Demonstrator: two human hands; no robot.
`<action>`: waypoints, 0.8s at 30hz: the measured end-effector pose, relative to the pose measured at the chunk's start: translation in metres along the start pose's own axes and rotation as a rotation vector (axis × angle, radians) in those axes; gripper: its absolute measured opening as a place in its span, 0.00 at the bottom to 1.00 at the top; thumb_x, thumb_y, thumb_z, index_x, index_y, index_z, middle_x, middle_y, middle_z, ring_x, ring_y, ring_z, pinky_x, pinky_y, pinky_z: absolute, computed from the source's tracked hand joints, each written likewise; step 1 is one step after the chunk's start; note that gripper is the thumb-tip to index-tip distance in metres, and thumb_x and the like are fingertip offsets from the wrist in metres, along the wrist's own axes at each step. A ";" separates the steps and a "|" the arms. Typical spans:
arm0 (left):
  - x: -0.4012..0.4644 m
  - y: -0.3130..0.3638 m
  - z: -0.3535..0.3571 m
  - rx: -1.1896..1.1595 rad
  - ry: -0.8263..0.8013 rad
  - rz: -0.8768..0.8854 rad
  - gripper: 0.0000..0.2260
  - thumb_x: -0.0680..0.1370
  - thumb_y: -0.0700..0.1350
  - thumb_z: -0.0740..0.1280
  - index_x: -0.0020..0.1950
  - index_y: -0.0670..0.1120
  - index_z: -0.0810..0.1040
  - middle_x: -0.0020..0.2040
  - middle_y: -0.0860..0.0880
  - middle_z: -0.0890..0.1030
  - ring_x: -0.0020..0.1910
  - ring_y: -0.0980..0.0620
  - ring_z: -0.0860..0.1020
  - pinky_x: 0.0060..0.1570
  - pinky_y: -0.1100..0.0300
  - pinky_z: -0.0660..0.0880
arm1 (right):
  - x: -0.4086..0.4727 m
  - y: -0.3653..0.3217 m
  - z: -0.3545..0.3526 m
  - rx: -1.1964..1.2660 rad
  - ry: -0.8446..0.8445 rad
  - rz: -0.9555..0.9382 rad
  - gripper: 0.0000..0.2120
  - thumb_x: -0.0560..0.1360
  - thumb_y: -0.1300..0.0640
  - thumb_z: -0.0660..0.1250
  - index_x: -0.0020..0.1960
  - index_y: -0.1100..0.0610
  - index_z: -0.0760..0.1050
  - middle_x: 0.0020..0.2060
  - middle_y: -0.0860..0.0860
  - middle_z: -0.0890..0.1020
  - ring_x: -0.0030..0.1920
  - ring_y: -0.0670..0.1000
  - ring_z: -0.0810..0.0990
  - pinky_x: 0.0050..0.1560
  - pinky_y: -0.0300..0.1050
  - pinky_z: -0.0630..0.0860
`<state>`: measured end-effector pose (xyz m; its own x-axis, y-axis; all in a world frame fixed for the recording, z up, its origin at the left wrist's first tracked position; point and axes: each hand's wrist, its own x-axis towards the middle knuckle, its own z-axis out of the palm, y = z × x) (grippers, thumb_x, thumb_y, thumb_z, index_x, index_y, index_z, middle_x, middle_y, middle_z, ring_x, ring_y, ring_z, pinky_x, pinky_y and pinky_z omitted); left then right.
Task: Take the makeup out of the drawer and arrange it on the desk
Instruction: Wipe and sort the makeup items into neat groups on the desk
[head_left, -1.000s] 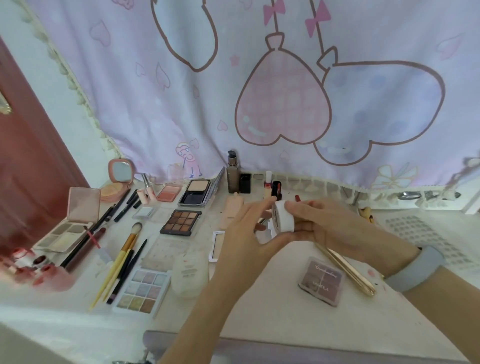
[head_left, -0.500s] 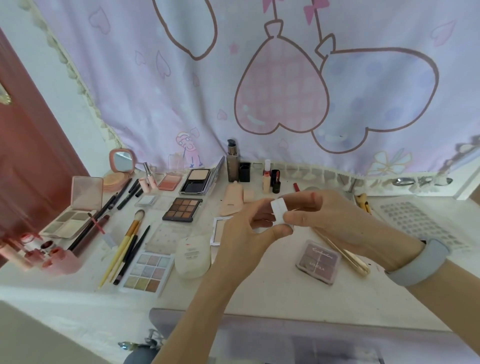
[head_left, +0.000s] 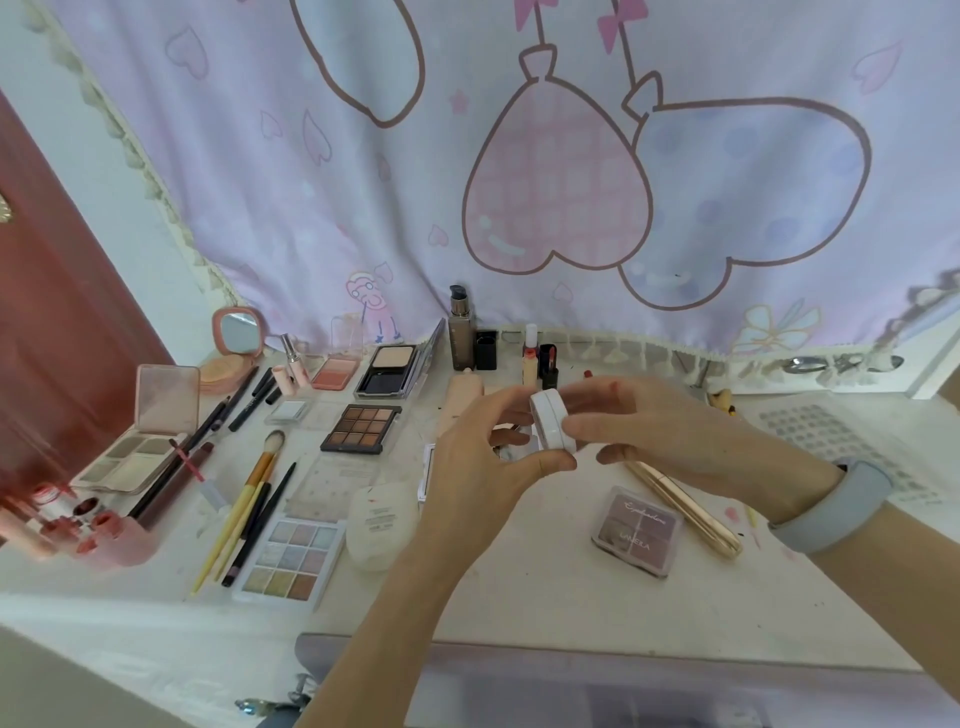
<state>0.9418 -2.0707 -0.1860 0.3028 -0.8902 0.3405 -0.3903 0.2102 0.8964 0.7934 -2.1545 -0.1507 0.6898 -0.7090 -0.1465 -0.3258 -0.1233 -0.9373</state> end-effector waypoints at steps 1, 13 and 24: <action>0.000 0.000 0.000 -0.016 0.002 -0.007 0.21 0.64 0.42 0.77 0.52 0.58 0.77 0.48 0.56 0.81 0.44 0.63 0.77 0.43 0.74 0.72 | 0.001 0.000 -0.001 0.056 -0.015 -0.011 0.15 0.71 0.53 0.69 0.57 0.51 0.75 0.51 0.50 0.82 0.50 0.50 0.81 0.48 0.43 0.75; 0.016 -0.004 -0.003 -0.202 -0.041 -0.124 0.18 0.67 0.39 0.75 0.54 0.51 0.78 0.50 0.51 0.83 0.49 0.55 0.81 0.48 0.63 0.77 | 0.004 -0.014 -0.016 -0.094 0.086 -0.141 0.13 0.75 0.56 0.64 0.56 0.42 0.73 0.49 0.44 0.79 0.43 0.44 0.81 0.42 0.35 0.78; 0.083 -0.027 -0.016 -0.243 -0.035 -0.362 0.19 0.67 0.41 0.76 0.56 0.46 0.79 0.50 0.49 0.82 0.52 0.51 0.80 0.58 0.54 0.75 | 0.052 0.031 -0.042 -0.237 0.406 -0.101 0.11 0.71 0.56 0.68 0.48 0.46 0.68 0.49 0.44 0.76 0.48 0.44 0.77 0.46 0.37 0.72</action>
<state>0.9912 -2.1437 -0.1771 0.3514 -0.9361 -0.0142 -0.0470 -0.0328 0.9984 0.7922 -2.2243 -0.1747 0.4330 -0.8933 0.1206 -0.4410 -0.3266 -0.8360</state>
